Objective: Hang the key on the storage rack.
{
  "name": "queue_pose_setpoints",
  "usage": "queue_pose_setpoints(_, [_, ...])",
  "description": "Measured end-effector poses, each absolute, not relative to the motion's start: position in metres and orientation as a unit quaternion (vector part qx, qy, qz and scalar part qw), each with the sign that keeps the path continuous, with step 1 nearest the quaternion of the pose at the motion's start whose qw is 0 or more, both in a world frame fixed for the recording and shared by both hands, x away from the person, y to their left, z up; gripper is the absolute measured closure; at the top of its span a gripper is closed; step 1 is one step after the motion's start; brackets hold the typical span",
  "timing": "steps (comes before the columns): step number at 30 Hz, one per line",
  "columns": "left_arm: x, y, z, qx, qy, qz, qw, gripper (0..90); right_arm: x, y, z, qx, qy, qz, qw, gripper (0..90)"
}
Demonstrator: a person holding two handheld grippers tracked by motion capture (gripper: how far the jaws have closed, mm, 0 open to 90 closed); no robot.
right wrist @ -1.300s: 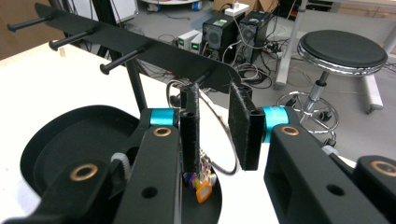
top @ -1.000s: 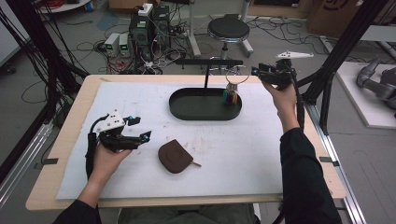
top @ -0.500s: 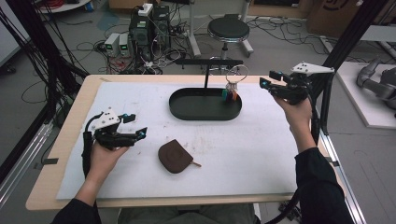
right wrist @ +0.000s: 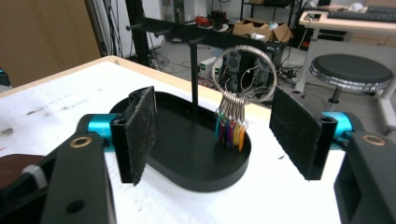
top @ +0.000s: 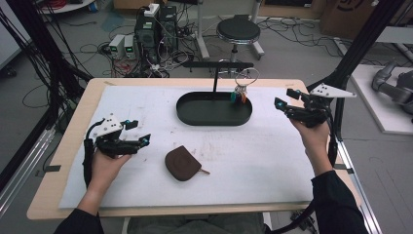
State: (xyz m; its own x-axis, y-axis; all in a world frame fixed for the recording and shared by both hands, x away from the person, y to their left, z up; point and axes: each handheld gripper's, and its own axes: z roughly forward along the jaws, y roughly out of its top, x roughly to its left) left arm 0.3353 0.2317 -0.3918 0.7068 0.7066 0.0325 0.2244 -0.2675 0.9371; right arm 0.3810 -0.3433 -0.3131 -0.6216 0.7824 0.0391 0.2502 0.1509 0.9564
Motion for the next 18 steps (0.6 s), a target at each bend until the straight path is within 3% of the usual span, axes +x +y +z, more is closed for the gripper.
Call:
queue_pose_setpoints(9, [0.334,0.231,-0.390,0.757,0.308,0.236,0.526,27.5,0.360,-0.341,-0.359,0.392,0.711,0.533,0.238,26.1])
queue_pose_setpoints(18, [0.336,0.224,-0.391,0.762,0.301,0.238,0.521,27.5,0.354,-0.341,-0.369,0.400,0.714,0.520,0.244,26.0])
